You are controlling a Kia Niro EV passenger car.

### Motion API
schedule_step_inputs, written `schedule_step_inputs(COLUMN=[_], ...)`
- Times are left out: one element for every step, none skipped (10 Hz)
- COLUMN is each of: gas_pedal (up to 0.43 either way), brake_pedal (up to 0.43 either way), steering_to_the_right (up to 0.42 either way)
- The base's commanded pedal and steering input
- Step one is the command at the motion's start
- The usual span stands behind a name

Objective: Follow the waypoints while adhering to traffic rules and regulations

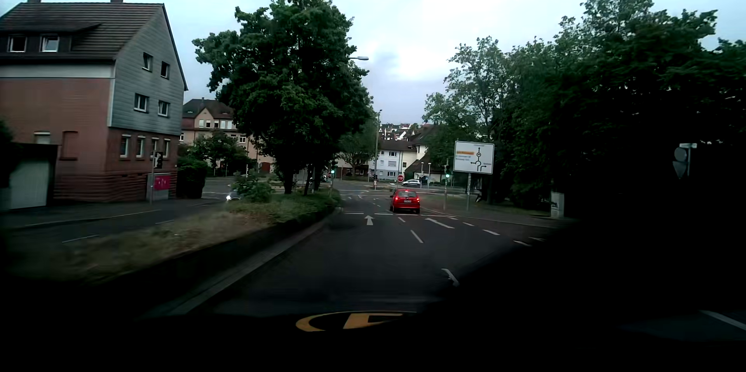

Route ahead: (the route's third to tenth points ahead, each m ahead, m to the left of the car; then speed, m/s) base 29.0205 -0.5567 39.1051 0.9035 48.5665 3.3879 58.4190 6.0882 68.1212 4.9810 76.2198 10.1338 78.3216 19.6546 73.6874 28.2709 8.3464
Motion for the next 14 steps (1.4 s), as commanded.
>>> schedule_step_inputs(gas_pedal=[0.0,0.0,0.0,0.0,0.0,0.0,0.0,0.0,0.0,0.0,0.0,0.0,0.0,0.0], brake_pedal=[0.165,0.165,0.177,0.177,0.177,0.171,0.159,0.152,0.146,0.14,0.134,0.128,0.116,0.085], steering_to_the_right=[-0.006,-0.006,-0.009,-0.011,-0.013,-0.016,-0.017,-0.019,-0.019,-0.019,-0.02,-0.023,-0.023,-0.022])
